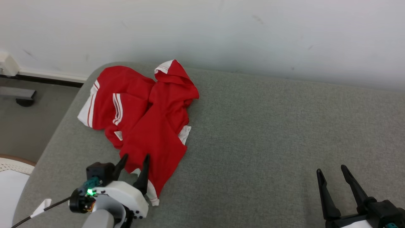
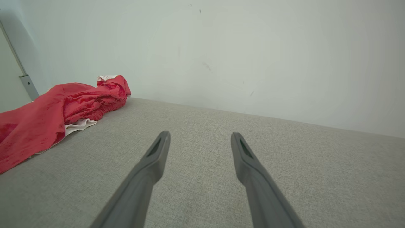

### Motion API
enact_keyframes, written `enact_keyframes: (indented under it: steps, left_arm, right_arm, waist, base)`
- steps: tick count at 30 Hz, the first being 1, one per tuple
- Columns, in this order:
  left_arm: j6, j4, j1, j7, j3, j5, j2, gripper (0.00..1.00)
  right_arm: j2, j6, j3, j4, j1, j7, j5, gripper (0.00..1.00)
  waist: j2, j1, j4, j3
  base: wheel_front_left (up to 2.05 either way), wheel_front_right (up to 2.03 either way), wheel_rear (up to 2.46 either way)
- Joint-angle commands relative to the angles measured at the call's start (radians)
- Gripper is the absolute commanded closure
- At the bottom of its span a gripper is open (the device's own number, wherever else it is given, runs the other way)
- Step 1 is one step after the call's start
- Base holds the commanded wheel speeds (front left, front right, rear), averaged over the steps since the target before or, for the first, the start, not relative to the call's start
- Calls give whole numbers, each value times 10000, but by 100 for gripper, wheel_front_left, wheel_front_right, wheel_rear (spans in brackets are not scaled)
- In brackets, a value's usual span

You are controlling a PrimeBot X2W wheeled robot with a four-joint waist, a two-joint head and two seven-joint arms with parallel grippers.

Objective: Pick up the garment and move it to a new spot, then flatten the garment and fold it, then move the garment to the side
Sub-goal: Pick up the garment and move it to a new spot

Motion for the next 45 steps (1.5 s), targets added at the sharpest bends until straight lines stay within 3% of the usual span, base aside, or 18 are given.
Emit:
enact_keyframes:
  steps: [1,7,16,18,19,29,37,45]
  left_arm:
    - [134,446,-361,210,89,-114,41,0]
    - [901,1546,-1114,503,302,29,265,0]
    - [966,2598,-1453,658,85,104,340,0]
    - [943,2788,-1491,623,3,103,293,59]
    - [940,2871,-1520,591,-34,107,279,100]
    - [471,2060,-1384,193,-111,-389,142,100]
    - [247,-903,-1356,941,-298,-705,145,100]
    - [169,-3864,-1744,2619,-615,-1007,238,100]
  right_arm:
    - [30,6,-15,-20,-172,-3,18,0]
    - [24,4,-95,-16,-371,-3,14,0]
    - [-12,4,-169,-1,-498,-3,0,0]
    - [-14,4,-165,15,-514,-3,-20,0]
    - [-12,4,-154,26,-505,-3,-32,0]
    - [-39,4,-106,178,-99,-3,-59,0]
    - [36,4,176,260,32,-3,4,0]
    - [101,4,276,260,138,-3,14,0]
  waist:
    - [-1,-1,-331,370]
    - [-1,-1,-603,713]
    - [-1,-1,-685,920]
    - [-1,-1,-663,905]
    - [-1,-1,-644,874]
    - [-1,-1,-355,136]
    - [-1,-1,-595,-489]
    - [-1,-1,-1588,-752]
  base:
    - [0,0,0]
    - [0,0,0]
    - [0,0,0]
    - [0,0,0]
    - [0,0,0]
    - [0,0,0]
    - [0,0,0]
    - [0,0,0]
